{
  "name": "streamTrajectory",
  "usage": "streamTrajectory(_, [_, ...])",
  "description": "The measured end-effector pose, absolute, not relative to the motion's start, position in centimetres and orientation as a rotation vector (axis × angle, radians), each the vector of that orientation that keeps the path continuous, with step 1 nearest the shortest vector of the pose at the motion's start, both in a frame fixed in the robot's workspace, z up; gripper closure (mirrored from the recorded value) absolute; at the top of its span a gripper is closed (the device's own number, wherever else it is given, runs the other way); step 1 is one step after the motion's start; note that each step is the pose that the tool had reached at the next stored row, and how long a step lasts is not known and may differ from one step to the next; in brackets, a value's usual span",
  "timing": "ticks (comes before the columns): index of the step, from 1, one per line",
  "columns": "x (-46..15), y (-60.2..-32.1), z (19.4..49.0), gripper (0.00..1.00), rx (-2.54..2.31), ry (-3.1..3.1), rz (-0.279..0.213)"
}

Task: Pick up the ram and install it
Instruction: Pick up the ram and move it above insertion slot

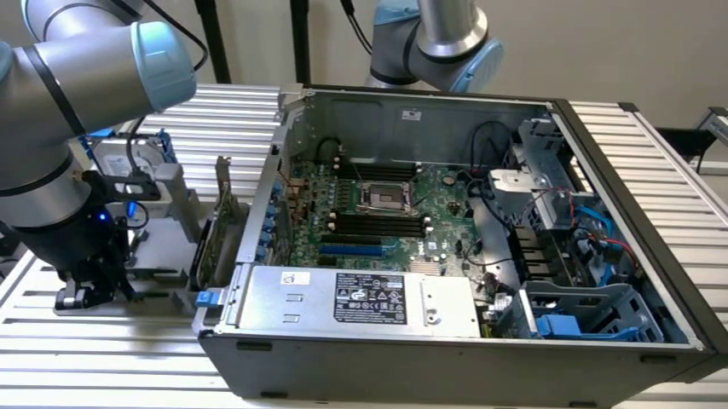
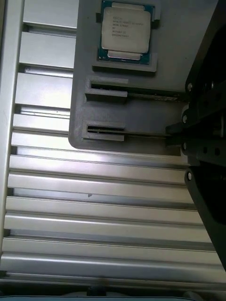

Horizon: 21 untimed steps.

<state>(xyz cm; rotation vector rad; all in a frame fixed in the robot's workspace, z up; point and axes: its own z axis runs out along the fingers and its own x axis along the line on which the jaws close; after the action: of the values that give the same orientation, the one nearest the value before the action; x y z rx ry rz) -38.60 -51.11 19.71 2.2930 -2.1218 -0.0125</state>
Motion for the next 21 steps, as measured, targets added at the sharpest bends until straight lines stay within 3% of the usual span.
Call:
streamTrajectory(13, [-38.5,-51.1,20.6,0.86,2.268,-2.139,-0.024])
streamTrajectory(21, [-38.1,-51.1,23.2,0.86,2.26,-2.14,-0.032])
